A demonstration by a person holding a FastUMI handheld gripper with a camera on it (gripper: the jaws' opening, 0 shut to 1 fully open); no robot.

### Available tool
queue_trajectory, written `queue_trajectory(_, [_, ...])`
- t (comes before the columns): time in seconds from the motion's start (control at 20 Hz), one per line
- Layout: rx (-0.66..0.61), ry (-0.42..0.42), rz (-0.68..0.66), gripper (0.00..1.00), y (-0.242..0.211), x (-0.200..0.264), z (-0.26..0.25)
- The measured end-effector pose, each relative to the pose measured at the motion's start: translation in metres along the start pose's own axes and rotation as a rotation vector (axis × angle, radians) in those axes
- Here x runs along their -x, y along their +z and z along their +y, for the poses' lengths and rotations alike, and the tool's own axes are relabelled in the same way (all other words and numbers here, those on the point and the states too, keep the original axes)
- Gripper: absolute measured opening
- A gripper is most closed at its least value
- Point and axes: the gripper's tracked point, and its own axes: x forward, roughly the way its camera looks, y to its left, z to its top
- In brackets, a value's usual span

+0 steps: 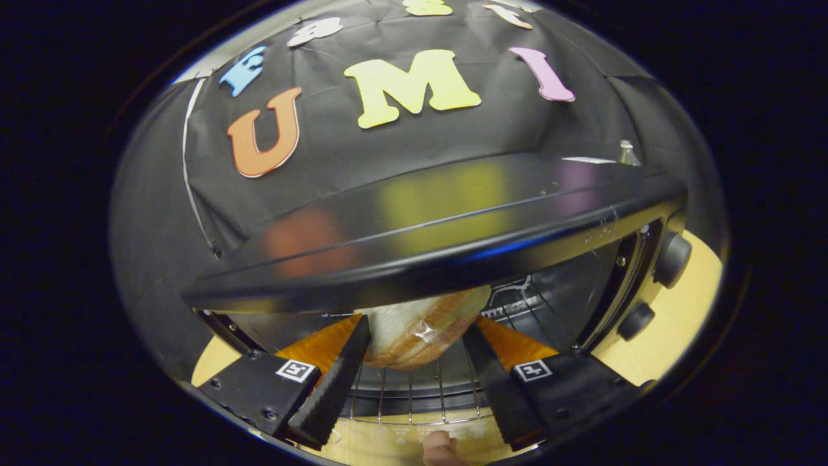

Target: Open the toaster oven, put the food inside, and close the toaster oven door.

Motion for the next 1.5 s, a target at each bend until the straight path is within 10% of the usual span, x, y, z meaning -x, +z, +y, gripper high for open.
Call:
queue_trajectory(0.4, [-0.163, 0.113, 0.005, 0.99, 0.009, 0.009, -0.001])
queue_trajectory(0.95, [0.283, 0.155, -0.002, 1.00, -0.012, 0.023, 0.005])
queue_trajectory(1.5, [0.343, 0.018, 0.268, 1.00, -0.059, 0.059, -0.020])
